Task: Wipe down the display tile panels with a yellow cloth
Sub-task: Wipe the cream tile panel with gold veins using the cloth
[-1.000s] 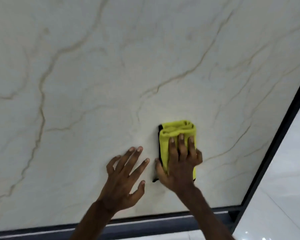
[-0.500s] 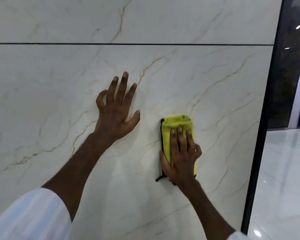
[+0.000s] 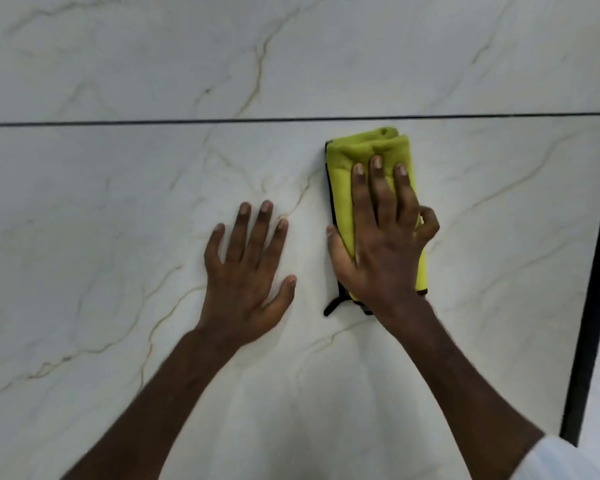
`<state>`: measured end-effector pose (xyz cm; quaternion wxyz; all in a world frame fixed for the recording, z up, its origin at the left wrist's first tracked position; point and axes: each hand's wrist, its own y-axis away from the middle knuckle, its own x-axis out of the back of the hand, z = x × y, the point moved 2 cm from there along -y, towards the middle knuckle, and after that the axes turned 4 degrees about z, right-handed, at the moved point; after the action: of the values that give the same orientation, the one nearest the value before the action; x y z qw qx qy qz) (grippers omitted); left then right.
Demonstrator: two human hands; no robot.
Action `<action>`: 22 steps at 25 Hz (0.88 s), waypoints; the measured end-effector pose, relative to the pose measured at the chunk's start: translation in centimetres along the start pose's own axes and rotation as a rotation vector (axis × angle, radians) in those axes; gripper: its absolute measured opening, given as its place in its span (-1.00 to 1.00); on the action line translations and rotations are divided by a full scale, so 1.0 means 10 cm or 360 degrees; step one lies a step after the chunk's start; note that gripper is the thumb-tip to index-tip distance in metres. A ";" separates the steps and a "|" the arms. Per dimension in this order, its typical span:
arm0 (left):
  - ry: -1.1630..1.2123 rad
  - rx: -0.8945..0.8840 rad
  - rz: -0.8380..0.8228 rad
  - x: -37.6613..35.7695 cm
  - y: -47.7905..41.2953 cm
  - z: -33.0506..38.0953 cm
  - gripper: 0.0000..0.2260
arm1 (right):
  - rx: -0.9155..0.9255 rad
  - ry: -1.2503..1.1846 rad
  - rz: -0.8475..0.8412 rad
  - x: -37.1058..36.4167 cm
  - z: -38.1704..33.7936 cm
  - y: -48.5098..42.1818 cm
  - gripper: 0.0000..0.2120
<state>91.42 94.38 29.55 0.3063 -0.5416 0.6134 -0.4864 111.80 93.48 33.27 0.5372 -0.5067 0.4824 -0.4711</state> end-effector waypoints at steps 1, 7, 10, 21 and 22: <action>0.0061 -0.0018 0.0043 0.07 0.01 -0.03 -0.36 | 0.0033 -0.0011 -0.0002 0.02 -0.04 0.28 -0.28; -0.0077 0.0082 0.0172 0.22 0.22 -0.54 -0.38 | 0.0058 -0.0050 0.0007 0.08 -0.27 0.95 -0.27; -0.0116 -0.0069 0.0035 0.00 0.29 -0.61 -0.34 | 0.0020 -0.0062 0.0034 -0.01 -0.38 -0.11 -0.24; -0.0048 -0.0057 0.0035 -0.02 0.32 -0.63 -0.33 | 0.0043 -0.0004 -0.0123 0.05 -0.89 1.72 -0.22; -0.0050 -0.0061 0.0042 -0.02 0.33 -0.63 -0.33 | 0.0016 -0.0019 -0.0162 0.08 -0.95 2.01 -0.20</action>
<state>84.56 96.09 28.64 0.3119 -0.5467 0.6248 -0.4620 102.73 92.70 12.99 0.5180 -0.5308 0.4503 -0.4972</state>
